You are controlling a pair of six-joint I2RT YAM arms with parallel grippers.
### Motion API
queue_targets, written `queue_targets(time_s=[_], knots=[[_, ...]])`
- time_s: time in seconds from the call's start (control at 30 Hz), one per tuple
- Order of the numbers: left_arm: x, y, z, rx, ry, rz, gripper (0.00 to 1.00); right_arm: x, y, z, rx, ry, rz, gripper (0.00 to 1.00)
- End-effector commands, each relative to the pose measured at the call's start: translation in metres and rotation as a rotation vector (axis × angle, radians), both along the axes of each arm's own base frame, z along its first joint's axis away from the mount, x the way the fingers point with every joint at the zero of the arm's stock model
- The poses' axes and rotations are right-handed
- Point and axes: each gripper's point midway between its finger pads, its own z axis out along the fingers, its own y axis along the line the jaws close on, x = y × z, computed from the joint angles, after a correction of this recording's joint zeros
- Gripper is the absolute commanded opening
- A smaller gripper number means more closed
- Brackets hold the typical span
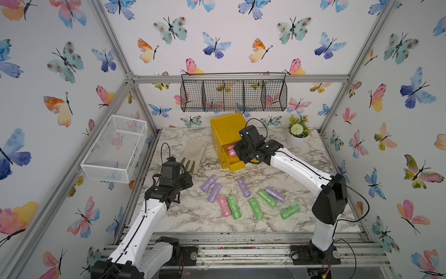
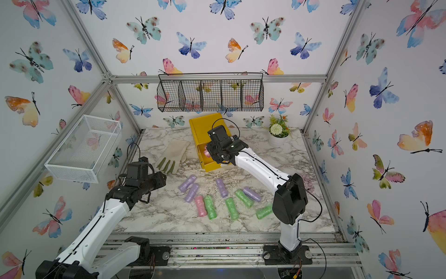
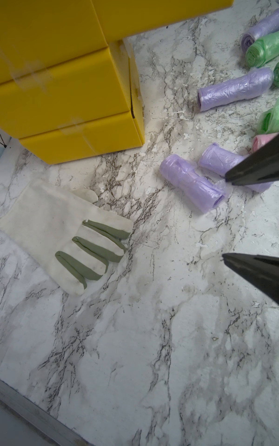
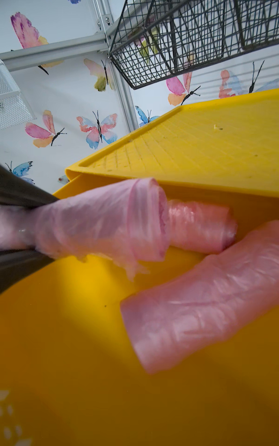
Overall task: Sort the rolls of trash bags by color and place them into the drawer
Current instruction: Place the roll of trash bags in the drawer.
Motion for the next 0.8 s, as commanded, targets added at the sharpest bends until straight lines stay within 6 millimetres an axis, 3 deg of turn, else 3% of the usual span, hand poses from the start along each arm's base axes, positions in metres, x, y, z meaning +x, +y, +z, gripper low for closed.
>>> queue_targets(time_s=[0.0,0.23,0.77], knots=[[0.000,-0.001,0.007,-0.004,-0.016,-0.013,0.50,-0.007,-0.003,0.030,0.063,-0.051,-0.014,0.28],[0.000,-0.001,0.008,-0.003,-0.018,-0.012,0.50,-0.005,-0.005,0.037,0.073,-0.064,-0.034,0.28],[0.000,0.001,0.007,-0.004,-0.014,-0.009,0.50,-0.001,0.001,0.007,0.036,-0.011,-0.037,0.29]])
